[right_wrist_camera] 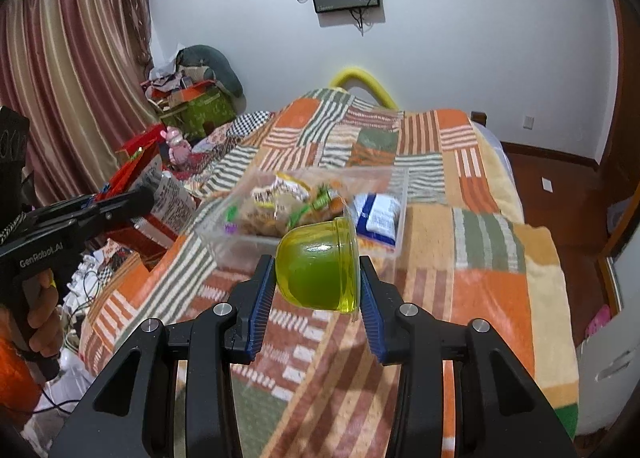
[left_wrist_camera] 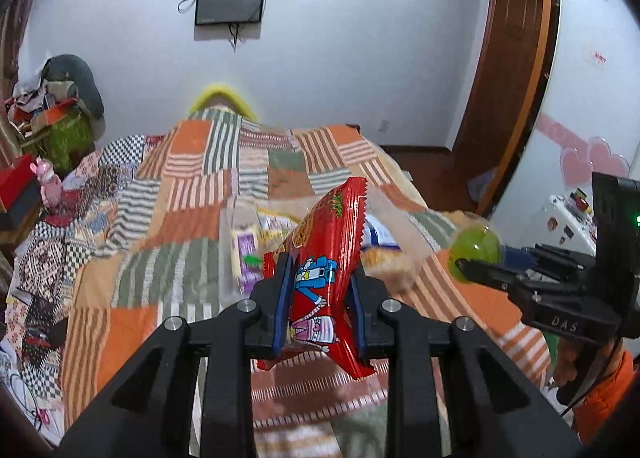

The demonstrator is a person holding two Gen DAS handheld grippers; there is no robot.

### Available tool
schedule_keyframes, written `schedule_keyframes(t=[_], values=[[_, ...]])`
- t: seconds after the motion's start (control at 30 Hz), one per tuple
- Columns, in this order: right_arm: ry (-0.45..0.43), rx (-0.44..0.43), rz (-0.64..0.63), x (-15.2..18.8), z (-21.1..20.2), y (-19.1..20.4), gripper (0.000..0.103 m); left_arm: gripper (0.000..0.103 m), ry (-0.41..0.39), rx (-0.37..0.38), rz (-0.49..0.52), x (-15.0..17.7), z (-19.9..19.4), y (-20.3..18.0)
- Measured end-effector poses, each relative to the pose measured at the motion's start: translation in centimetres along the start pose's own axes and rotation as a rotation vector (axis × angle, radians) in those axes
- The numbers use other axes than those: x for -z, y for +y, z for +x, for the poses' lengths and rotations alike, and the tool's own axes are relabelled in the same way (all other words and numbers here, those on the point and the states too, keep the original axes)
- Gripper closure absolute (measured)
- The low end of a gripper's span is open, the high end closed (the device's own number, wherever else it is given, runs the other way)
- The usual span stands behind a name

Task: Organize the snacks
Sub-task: 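Drop the red bag into the box with left tool while right drops jelly cup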

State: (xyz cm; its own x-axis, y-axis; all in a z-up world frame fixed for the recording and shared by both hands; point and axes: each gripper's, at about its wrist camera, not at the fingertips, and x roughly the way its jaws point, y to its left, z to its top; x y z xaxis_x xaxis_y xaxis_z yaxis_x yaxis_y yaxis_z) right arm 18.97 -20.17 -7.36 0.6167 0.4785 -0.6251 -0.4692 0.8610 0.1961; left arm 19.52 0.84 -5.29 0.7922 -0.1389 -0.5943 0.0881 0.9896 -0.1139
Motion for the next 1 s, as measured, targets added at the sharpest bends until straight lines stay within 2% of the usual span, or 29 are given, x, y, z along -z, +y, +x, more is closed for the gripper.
schedule_keyframes(t=[0.2, 0.4, 0.87, 1.0], values=[[-0.017, 0.005, -0.009, -1.8, 1.2, -0.1, 0.066, 0.077, -0.030, -0.020, 0.013, -2.0, 1.7, 0.9], [-0.019, 0.012, -0.012, -2.9, 3.1, -0.4, 0.066, 0.077, -0.008, -0.032, 0.030, -3.1, 4.9, 1.6], [0.060, 0.042, 0.026, -3.9, 10.4, -2.4, 0.066, 0.077, 0.032, -0.089, 0.039, -4.1, 12.7, 4.2], [0.080, 0.076, -0.011, -3.8, 11.6, -2.3, 0.066, 0.077, 0.054, -0.104, 0.047, -4.0, 14.5, 4.1]])
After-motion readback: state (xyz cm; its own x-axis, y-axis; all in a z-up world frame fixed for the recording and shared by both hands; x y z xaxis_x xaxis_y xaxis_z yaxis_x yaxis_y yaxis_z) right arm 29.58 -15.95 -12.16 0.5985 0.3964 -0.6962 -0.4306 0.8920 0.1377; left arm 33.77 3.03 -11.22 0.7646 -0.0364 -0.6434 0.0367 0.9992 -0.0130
